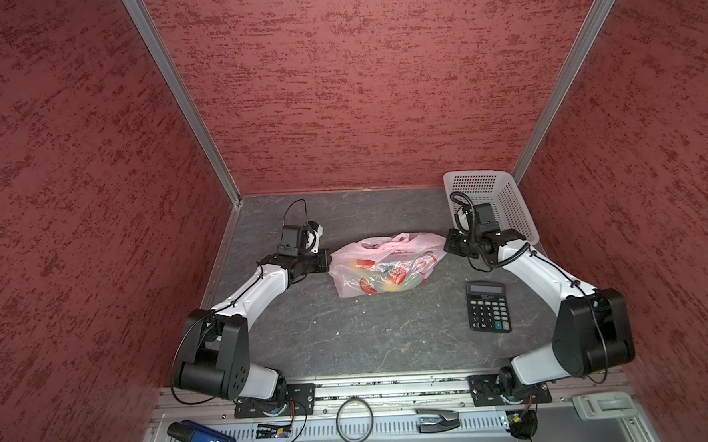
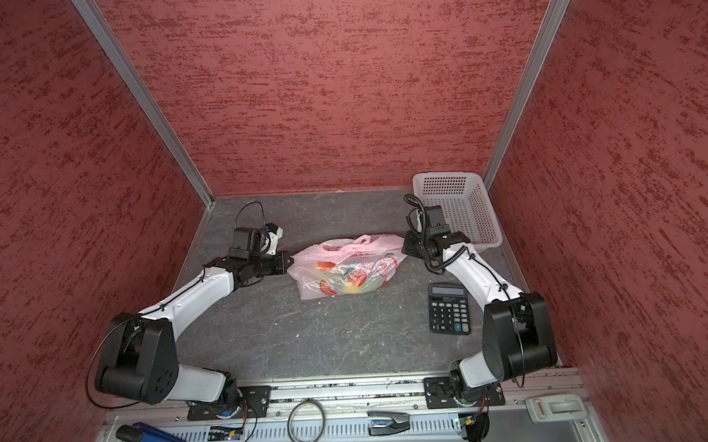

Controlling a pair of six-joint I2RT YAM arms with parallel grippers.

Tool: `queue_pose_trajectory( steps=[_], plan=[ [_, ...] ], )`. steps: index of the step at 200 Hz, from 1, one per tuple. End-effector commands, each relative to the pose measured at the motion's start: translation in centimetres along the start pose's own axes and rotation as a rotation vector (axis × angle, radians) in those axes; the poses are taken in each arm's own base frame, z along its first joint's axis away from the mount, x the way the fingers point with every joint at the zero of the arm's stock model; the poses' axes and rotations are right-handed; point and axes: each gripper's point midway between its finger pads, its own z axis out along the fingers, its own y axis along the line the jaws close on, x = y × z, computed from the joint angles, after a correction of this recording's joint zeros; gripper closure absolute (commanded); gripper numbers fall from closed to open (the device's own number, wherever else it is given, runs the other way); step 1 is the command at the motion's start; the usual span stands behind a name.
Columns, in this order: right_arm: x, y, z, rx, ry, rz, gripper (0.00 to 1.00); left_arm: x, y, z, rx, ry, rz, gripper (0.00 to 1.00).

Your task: Untie the knot of the plastic bag and take out the fruit

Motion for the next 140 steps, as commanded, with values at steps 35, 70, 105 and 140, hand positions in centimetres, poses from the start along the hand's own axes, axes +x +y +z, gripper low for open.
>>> queue_pose_trajectory(
  steps=[35, 70, 105, 140],
  plan=[
    [-1.4, -4.9, -1.2, 0.211, -0.055, 0.108, 1.0, 1.3, 4.1, 0.5, -0.113, 0.029, -0.112, 1.0],
    [-2.6, -0.7, -1.4, 0.029, -0.069, -0.041, 0.82, 0.1, -0.8, -0.3, -0.035, -0.014, 0.083, 1.0],
    [-3.2, 5.0, -4.4, -0.1, -0.115, -0.343, 0.45, -1.8, -4.7, -1.1, 0.021, -0.073, 0.201, 1.0],
    [-2.0, 8.9, -5.6, -0.18, -0.127, -0.586, 0.22, -2.6, -5.2, -1.4, 0.03, -0.109, 0.213, 1.0]
  ],
)
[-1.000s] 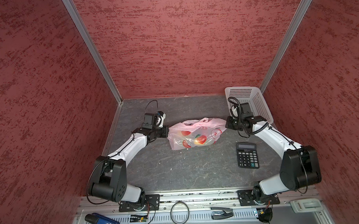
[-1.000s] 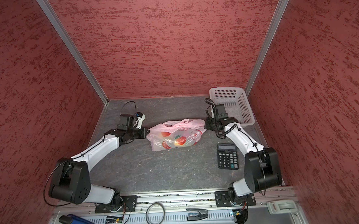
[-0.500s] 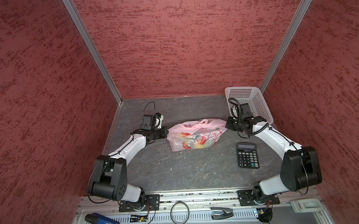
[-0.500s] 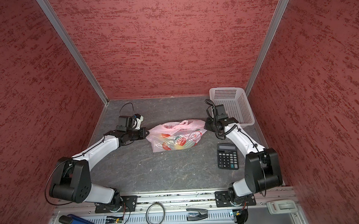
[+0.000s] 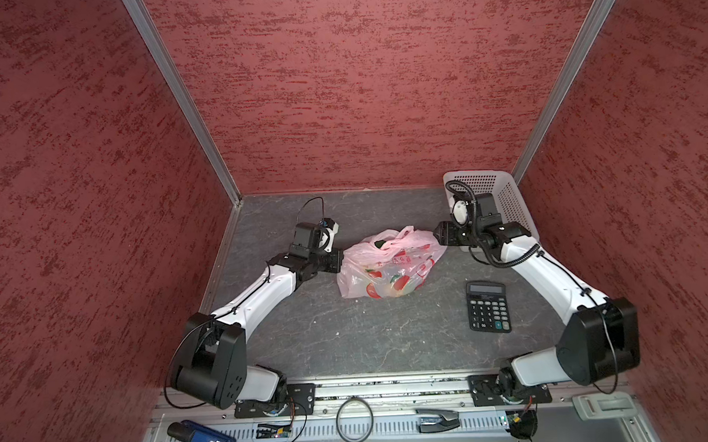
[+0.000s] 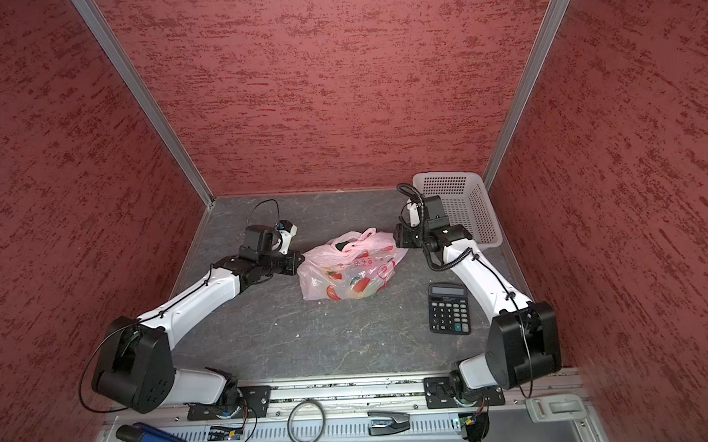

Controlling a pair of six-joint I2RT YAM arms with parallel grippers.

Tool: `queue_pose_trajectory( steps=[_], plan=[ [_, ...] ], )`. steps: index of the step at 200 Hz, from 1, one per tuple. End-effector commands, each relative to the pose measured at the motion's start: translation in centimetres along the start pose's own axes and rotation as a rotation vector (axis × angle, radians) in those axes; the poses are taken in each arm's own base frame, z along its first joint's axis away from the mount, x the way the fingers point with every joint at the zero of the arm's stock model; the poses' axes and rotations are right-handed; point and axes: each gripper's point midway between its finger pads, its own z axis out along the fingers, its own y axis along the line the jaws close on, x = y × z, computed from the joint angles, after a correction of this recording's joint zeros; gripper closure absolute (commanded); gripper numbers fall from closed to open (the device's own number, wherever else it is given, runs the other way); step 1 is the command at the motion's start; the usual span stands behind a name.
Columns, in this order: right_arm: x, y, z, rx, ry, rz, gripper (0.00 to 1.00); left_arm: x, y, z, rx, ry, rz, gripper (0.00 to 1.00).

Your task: Untie the knot of the plastic bag and take out the fruit

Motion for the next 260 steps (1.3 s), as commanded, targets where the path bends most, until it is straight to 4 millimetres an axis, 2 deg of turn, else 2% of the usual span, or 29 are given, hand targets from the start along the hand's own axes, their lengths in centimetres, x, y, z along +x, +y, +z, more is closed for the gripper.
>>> queue_pose_trajectory(
  steps=[1, 20, 41, 47, 76, 111, 128, 166, 185, 212, 236, 260],
  plan=[
    [-1.1, 3.5, -1.5, -0.081, -0.042, -0.24, 0.22, -2.1, -0.1, -0.9, -0.016, -0.072, 0.042, 1.0],
    [-0.5, 5.4, -1.0, -0.112, -0.02, -0.363, 0.12, -2.4, -0.3, -1.0, -0.013, -0.077, 0.053, 1.0],
    [0.6, 6.9, -0.1, -0.128, 0.014, -0.475, 0.07, -2.6, -0.2, -0.9, -0.019, -0.075, 0.061, 1.0],
    [1.4, 6.9, 1.1, -0.124, 0.047, -0.496, 0.06, -2.6, -0.1, -0.8, -0.02, -0.073, 0.061, 1.0],
    [2.3, 6.8, 2.6, -0.031, 0.035, -0.606, 0.02, -2.5, 0.0, -0.7, -0.023, -0.073, 0.06, 1.0],
    [0.2, 5.2, 3.9, 0.166, -0.055, -0.666, 0.02, -2.5, -0.1, -0.7, -0.017, -0.072, 0.061, 1.0],
    [0.0, 5.2, 4.7, 0.177, -0.048, -0.694, 0.02, -2.4, -0.2, -0.7, -0.015, -0.071, 0.063, 1.0],
    [-0.3, 4.8, 5.7, 0.208, -0.064, -0.71, 0.26, -2.1, -0.1, -0.4, -0.011, -0.061, 0.066, 1.0],
    [-0.4, 4.7, 5.9, 0.2, -0.058, -0.693, 0.59, -2.0, -0.1, -0.3, -0.011, -0.058, 0.065, 1.0],
    [-1.2, 5.0, 4.6, 0.147, -0.087, -0.608, 0.99, -1.5, 0.4, -0.1, -0.027, -0.043, 0.066, 1.0],
    [-1.1, 4.6, 3.2, 0.101, -0.078, -0.532, 1.0, -0.8, 1.7, -0.1, -0.052, -0.029, 0.04, 1.0],
    [-0.8, 2.6, 2.0, 0.103, -0.07, -0.443, 1.0, -0.1, 3.5, -0.1, -0.079, -0.019, 0.0, 1.0]
  ],
)
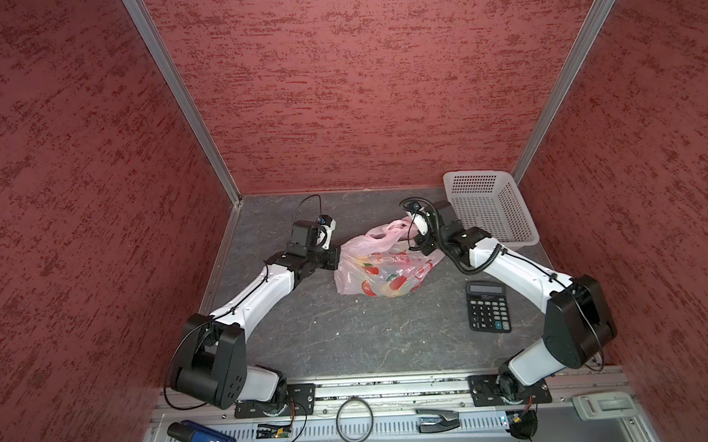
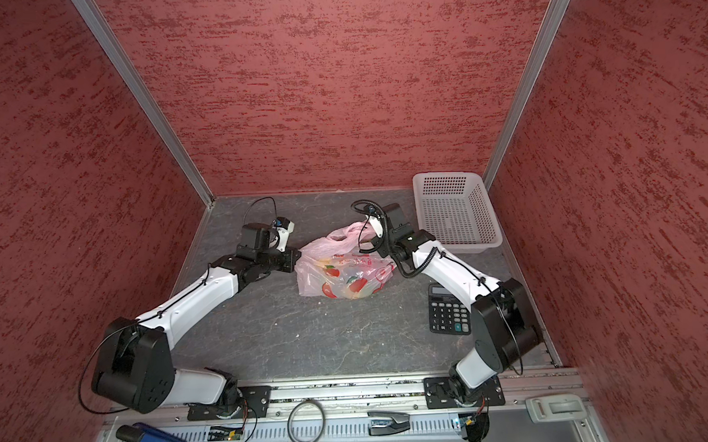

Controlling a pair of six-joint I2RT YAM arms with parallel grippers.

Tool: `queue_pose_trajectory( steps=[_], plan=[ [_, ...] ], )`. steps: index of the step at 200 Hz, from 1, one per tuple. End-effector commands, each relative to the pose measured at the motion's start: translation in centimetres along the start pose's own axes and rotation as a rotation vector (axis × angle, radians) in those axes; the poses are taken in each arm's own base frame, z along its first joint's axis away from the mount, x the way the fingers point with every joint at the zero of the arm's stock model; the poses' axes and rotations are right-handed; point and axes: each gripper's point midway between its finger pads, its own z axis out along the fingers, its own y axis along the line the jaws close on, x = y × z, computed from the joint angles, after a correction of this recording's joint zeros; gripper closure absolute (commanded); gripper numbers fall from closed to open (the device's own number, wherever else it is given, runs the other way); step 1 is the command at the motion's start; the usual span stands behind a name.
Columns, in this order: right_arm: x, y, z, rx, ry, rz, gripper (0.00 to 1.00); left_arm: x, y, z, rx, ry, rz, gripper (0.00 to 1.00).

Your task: Untie the knot of the plastic bag and take out the fruit

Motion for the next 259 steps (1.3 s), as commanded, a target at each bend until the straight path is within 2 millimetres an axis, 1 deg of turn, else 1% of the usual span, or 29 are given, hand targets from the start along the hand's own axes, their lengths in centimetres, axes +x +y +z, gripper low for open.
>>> queue_pose_trajectory(
  steps=[1, 12, 14, 16, 30, 39, 45, 49, 55, 61, 76, 85, 94, 104, 117, 133, 146, 159, 182, 188, 208, 232, 244, 259],
  plan=[
    [-0.3, -1.7, -2.4, -0.02, -0.037, 0.118, 1.0, 0.9, 1.9, 0.2, -0.034, 0.012, -0.026, 1.0],
    [0.9, -2.6, -2.1, -0.015, -0.012, 0.16, 1.0, 1.1, 2.6, 0.2, -0.042, 0.017, -0.04, 1.0],
    [0.5, -2.9, -2.8, -0.011, -0.032, 0.167, 1.0, 1.2, 2.6, 0.2, -0.043, 0.02, -0.04, 1.0],
    [0.5, -3.0, -3.0, -0.012, -0.035, 0.172, 1.0, 1.3, 2.7, 0.2, -0.043, 0.021, -0.042, 1.0],
    [0.5, -3.3, -3.6, -0.02, -0.045, 0.194, 1.0, 1.5, 2.9, 0.3, -0.048, 0.031, -0.045, 1.0],
    [0.2, -3.0, -4.0, -0.043, -0.055, 0.197, 1.0, 1.3, 2.8, 0.2, -0.046, 0.032, -0.044, 1.0],
    [-0.1, -2.7, -4.2, -0.061, -0.062, 0.203, 1.0, 1.2, 2.8, 0.2, -0.047, 0.032, -0.046, 0.91],
    [-0.4, -2.5, -4.3, -0.076, -0.067, 0.209, 1.0, 1.0, 2.6, 0.0, -0.045, 0.027, -0.046, 0.82],
    [-0.8, -2.1, -4.6, -0.103, -0.081, 0.214, 1.0, 0.6, 2.5, -0.1, -0.046, 0.019, -0.047, 0.66],
    [-1.2, -1.9, -5.0, -0.125, -0.094, 0.222, 1.0, 0.2, 2.3, -0.4, -0.049, 0.008, -0.051, 0.55],
    [-2.2, -1.2, -5.7, -0.174, -0.128, 0.245, 1.0, -1.3, 1.5, -1.3, -0.06, -0.038, -0.04, 0.33],
    [-2.6, -0.9, -6.0, -0.199, -0.144, 0.259, 1.0, -2.4, 0.8, -2.1, -0.071, -0.076, -0.019, 0.22],
    [-3.0, -0.6, -6.3, -0.222, -0.155, 0.272, 1.0, -3.5, -0.3, -2.9, -0.069, -0.114, 0.012, 0.15],
    [-3.5, -0.3, -6.7, -0.248, -0.165, 0.286, 1.0, -4.5, -2.1, -3.8, -0.057, -0.152, 0.062, 0.08],
    [-4.1, 0.0, -7.1, -0.276, -0.178, 0.301, 1.0, -5.2, -4.7, -4.5, -0.03, -0.186, 0.131, 0.02],
    [-4.6, 0.2, -7.6, -0.298, -0.189, 0.32, 1.0, -5.5, -7.9, -5.0, 0.021, -0.21, 0.193, 0.01],
    [-5.0, 0.4, -7.8, -0.315, -0.193, 0.331, 1.0, -4.8, -10.0, -4.8, 0.063, -0.202, 0.227, 0.01],
    [-5.3, 0.5, -8.1, -0.329, -0.198, 0.345, 1.0, -4.1, -11.5, -4.6, 0.077, -0.196, 0.259, 0.02],
    [-5.8, 0.8, -8.4, -0.354, -0.206, 0.367, 1.0, -2.3, -14.6, -4.0, 0.121, -0.172, 0.345, 0.08],
    [-5.9, 0.8, -8.4, -0.357, -0.206, 0.374, 1.0, -1.9, -15.1, -3.7, 0.124, -0.159, 0.358, 0.1],
    [-5.9, 0.9, -8.5, -0.366, -0.206, 0.382, 1.0, -0.8, -15.6, -2.2, 0.114, -0.111, 0.374, 0.14],
    [-6.0, 1.0, -8.8, -0.373, -0.214, 0.383, 1.0, -0.6, -16.5, -1.1, 0.108, -0.123, 0.4, 0.2],
    [-6.1, 1.0, -8.9, -0.374, -0.218, 0.381, 1.0, -0.6, -17.0, -0.4, 0.108, -0.128, 0.421, 0.26],
    [-6.2, 1.0, -9.0, -0.375, -0.223, 0.382, 1.0, -0.4, -17.7, 0.6, 0.124, -0.117, 0.446, 0.36]
  ],
)
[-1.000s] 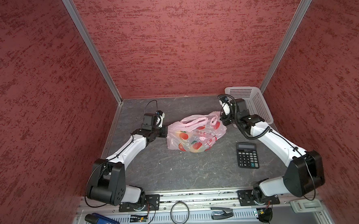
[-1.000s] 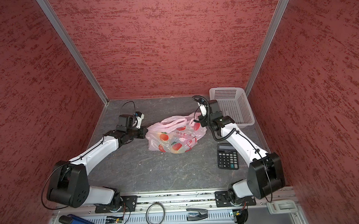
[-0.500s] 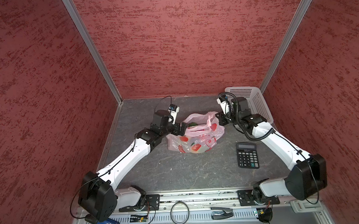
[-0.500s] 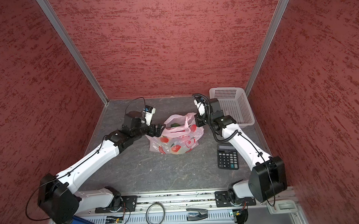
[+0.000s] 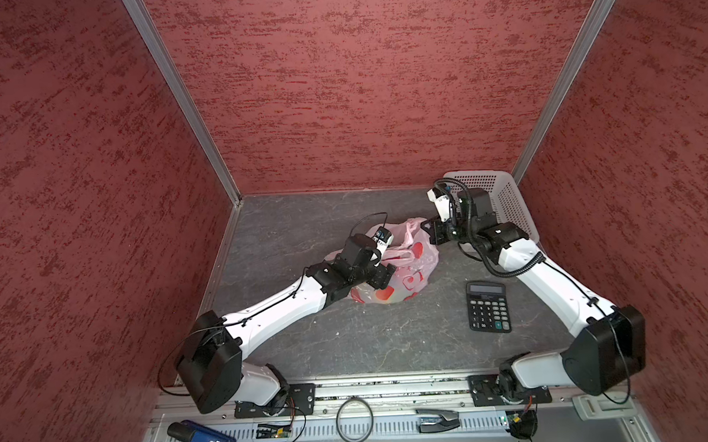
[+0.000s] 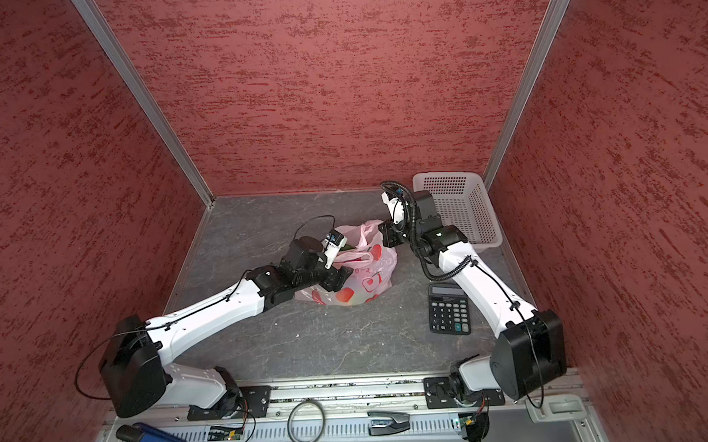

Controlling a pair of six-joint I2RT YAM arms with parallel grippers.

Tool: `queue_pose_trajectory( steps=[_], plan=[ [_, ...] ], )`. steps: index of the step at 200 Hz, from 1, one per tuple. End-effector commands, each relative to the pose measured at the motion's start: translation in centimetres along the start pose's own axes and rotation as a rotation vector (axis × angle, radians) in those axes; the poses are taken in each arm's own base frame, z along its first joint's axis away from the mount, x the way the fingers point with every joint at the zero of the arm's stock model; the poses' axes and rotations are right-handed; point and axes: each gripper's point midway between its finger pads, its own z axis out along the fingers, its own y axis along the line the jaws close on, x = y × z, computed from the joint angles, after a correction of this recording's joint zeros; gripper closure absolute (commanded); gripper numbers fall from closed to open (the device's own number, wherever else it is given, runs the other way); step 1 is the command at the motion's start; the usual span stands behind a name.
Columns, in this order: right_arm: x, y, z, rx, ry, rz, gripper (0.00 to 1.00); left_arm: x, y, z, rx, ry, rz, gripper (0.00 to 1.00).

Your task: Untie the knot of the plastic bag and take out the fruit

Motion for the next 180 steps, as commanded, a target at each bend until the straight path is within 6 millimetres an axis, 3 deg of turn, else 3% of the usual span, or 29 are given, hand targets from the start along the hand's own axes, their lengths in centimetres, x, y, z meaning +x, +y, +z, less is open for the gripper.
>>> queue_pose_trajectory(
  steps=[1, 46, 89, 105, 133, 180],
  plan=[
    [-2.3, 1.4, -1.7, -0.038, -0.071, -0.014, 1.0, -2.0, -0.8, 1.0, 0.003, -0.057, 0.051, 0.36],
    [-2.6, 1.7, -1.9, -0.05, -0.088, -0.011, 1.0, -2.3, -3.0, 2.8, 0.102, -0.047, 0.102, 0.38],
    [-2.7, 2.0, -2.0, -0.065, -0.099, -0.006, 1.0, -2.5, -2.7, 4.4, 0.085, -0.037, 0.127, 0.35],
    [-2.7, 2.0, -1.9, -0.068, -0.1, -0.005, 1.0, -2.6, -2.3, 5.0, 0.055, -0.029, 0.138, 0.43],
    [-2.5, 1.8, -1.9, -0.061, -0.095, -0.005, 1.0, -3.2, -1.6, 4.8, 0.016, -0.045, 0.144, 0.68],
    [-1.9, 1.4, -1.8, -0.042, -0.085, -0.004, 1.0, -2.8, -1.1, 2.4, 0.009, -0.053, 0.152, 0.71]
  ],
)
